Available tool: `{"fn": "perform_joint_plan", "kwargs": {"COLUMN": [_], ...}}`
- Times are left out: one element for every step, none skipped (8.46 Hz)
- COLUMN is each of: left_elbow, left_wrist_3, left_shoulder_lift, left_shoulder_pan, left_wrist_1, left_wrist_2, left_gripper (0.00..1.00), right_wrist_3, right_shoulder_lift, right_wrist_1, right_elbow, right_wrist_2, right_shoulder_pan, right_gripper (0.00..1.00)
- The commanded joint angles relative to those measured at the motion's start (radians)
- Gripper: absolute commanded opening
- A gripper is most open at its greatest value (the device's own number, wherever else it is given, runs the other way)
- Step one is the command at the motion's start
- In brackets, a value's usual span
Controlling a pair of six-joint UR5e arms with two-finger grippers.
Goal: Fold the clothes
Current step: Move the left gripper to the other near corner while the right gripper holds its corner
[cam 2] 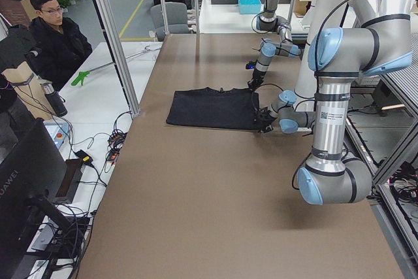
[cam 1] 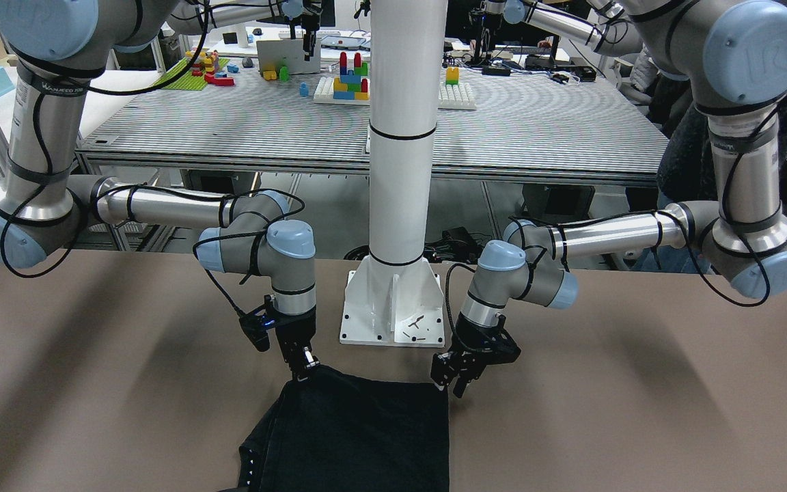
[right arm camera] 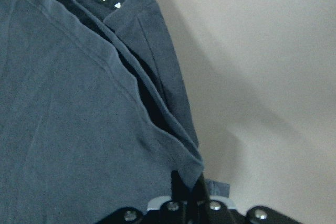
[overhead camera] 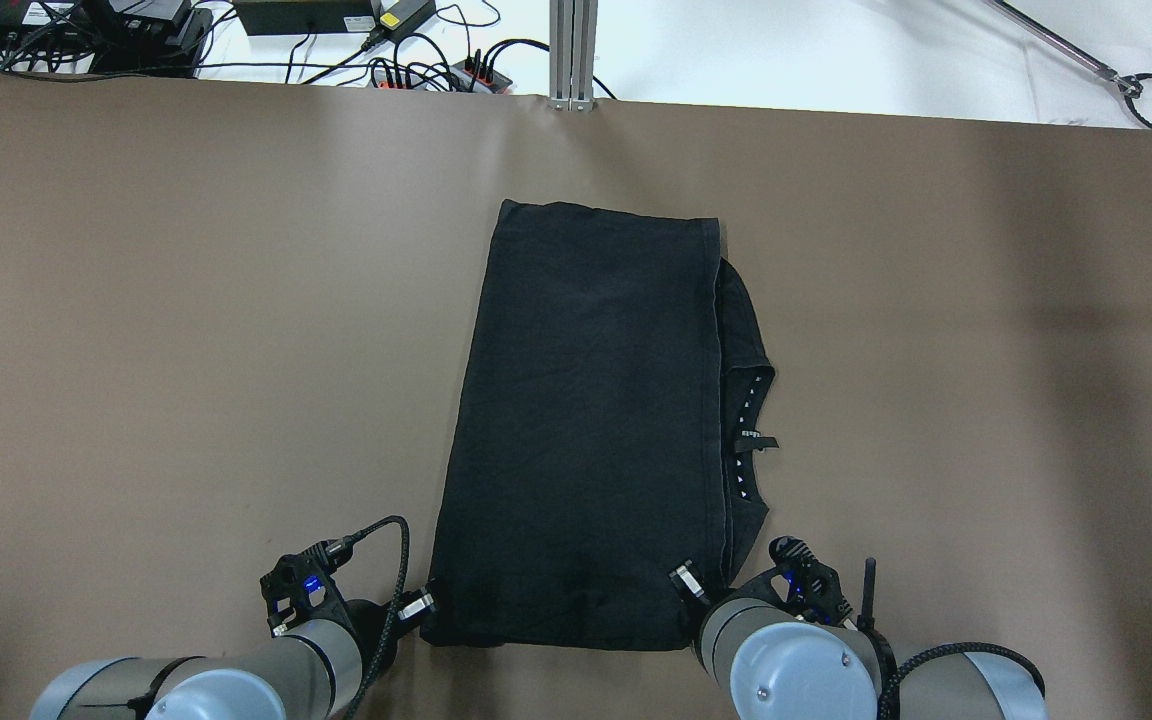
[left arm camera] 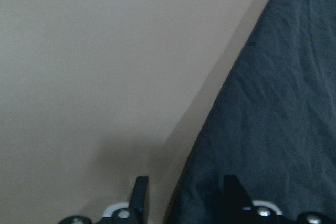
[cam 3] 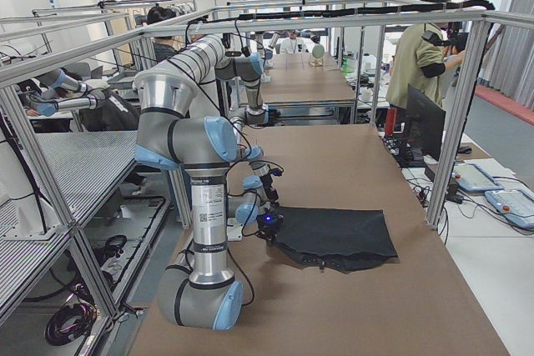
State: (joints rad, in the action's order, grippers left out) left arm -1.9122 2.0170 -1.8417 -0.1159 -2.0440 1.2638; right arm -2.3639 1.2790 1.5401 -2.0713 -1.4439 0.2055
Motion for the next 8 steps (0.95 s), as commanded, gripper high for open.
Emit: {"fn": "perform_joint_plan", "kwargs": {"left_elbow": [-0.005, -0.002, 0.001, -0.004, -0.005, -0.01, -0.011, -0.013], "left_wrist_3": [0.035, 0.042, 0.048, 0.049, 0.049, 0.049, 0.049, 0.048], "left_shoulder_lift": [0.001, -0.001, -0.001, -0.002, -0.007, -0.008, -0.011, -0.011], "left_shoulder_pan": [0.031, 0.041, 0.044, 0.044, 0.042, 0.042, 0.041, 0.039], "left_wrist_1": [0.001, 0.001, 0.001, 0.001, 0.004, 0.005, 0.005, 0.007], "left_wrist_2": [-0.004, -0.004, -0.004, -0.003, -0.003, -0.003, -0.003, 0.0], "left_gripper": [0.48, 0.41, 0.31, 0.12, 0.0, 0.0, 0.0, 0.0], "right_wrist_3": [0.0, 0.0, 0.0, 0.0, 0.0, 0.0, -0.002, -0.002], "right_shoulder_lift": [-0.001, -0.001, -0.001, 0.0, 0.002, 0.006, 0.006, 0.006], "right_wrist_1": [0.0, 0.0, 0.0, 0.0, 0.0, 0.0, 0.0, 0.0], "right_elbow": [-0.001, -0.001, -0.003, -0.001, -0.001, -0.003, -0.003, -0.003], "right_wrist_2": [0.002, 0.002, 0.002, 0.003, 0.003, 0.003, 0.003, 0.003], "right_shoulder_pan": [0.0, 0.0, 0.0, 0.0, 0.0, 0.0, 0.0, 0.0], "right_gripper": [0.0, 0.0, 0.0, 0.0, 0.0, 0.0, 0.0, 0.0]}}
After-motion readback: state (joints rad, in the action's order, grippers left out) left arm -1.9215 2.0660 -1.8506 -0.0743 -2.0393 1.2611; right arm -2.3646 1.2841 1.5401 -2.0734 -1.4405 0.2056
